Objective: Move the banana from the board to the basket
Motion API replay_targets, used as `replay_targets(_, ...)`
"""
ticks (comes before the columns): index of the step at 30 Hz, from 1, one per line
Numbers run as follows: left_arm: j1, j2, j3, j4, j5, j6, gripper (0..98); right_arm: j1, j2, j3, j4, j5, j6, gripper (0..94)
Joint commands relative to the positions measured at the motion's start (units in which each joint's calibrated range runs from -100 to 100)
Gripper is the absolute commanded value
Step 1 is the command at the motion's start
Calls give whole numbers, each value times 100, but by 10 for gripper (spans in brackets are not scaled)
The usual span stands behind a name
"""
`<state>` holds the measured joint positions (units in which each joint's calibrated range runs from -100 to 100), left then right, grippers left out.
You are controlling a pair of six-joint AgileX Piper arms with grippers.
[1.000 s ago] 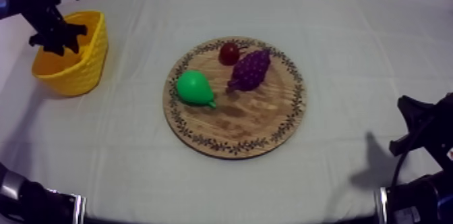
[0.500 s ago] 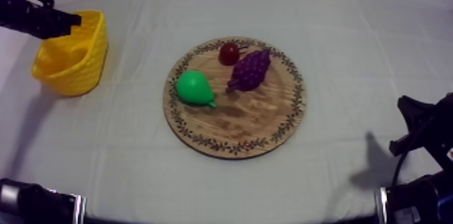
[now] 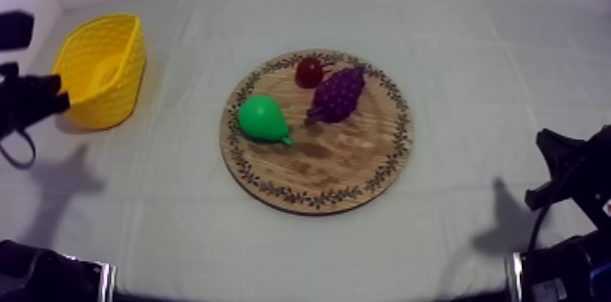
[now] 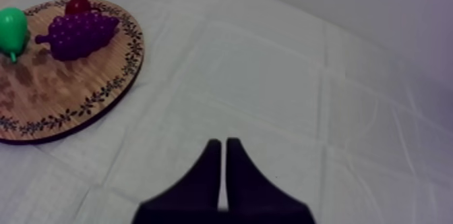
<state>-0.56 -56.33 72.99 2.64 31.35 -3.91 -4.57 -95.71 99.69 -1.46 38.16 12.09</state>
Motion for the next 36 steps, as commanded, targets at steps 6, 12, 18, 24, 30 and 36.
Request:
replay_targets(6,20,-3022,1826,11,128,78,1,-3,-4,-3,-3,-1,2,5)
replay_targets(12,65,-3987,2471,-180,357,149,1,-3,-4,-3,-3,-1,2,5)
replay_targets(18,166,-4300,2559,-386,464,733,1,-3,-4,-3,-3,-1,1,5)
replay_targets(24,213,-4337,2576,-423,449,1281,1,-3,-4,-3,-3,-1,1,5)
replay_targets(30,229,-4341,2597,-439,398,1348,1,-3,-4,-3,-3,-1,0,5)
replay_targets(36,233,-4342,2600,-442,384,1363,1,-3,-4,-3,-3,-1,2,5)
